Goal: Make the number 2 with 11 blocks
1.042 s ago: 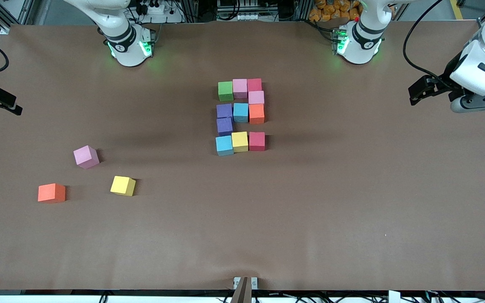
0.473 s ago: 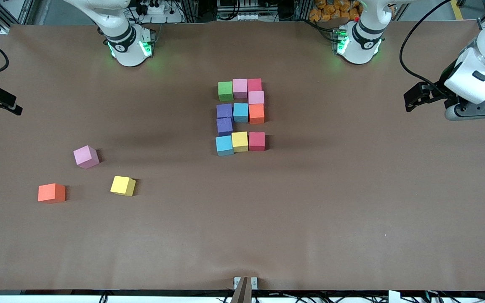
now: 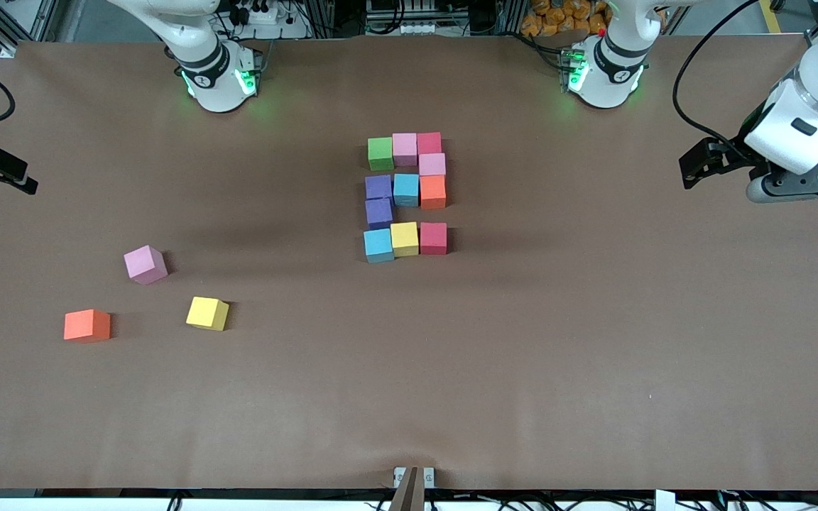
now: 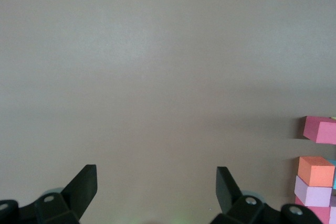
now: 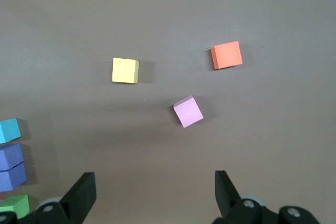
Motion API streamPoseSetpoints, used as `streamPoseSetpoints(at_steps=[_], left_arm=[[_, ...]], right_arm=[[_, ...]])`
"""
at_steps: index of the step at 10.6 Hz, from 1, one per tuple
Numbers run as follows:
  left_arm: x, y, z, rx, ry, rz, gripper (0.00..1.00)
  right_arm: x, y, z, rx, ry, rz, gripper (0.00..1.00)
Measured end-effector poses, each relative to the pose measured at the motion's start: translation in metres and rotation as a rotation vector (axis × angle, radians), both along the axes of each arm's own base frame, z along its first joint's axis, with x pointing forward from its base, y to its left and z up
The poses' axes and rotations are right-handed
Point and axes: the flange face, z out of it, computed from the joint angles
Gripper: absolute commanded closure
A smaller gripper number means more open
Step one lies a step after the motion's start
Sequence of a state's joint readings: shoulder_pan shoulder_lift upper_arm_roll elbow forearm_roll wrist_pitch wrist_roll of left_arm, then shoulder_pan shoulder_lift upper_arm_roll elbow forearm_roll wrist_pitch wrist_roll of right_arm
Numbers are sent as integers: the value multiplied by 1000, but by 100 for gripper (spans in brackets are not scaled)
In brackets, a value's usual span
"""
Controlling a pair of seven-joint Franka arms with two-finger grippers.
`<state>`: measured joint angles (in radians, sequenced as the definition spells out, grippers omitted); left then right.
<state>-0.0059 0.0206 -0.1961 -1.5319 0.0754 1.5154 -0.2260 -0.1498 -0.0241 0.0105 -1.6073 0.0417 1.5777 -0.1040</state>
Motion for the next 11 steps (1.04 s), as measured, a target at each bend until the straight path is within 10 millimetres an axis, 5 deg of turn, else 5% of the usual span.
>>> streamPoseSetpoints(at_steps=[11], left_arm=[[2,1,4,-14,-16,-51,0]], right_arm=[[0,0,0,0,0,0,0]])
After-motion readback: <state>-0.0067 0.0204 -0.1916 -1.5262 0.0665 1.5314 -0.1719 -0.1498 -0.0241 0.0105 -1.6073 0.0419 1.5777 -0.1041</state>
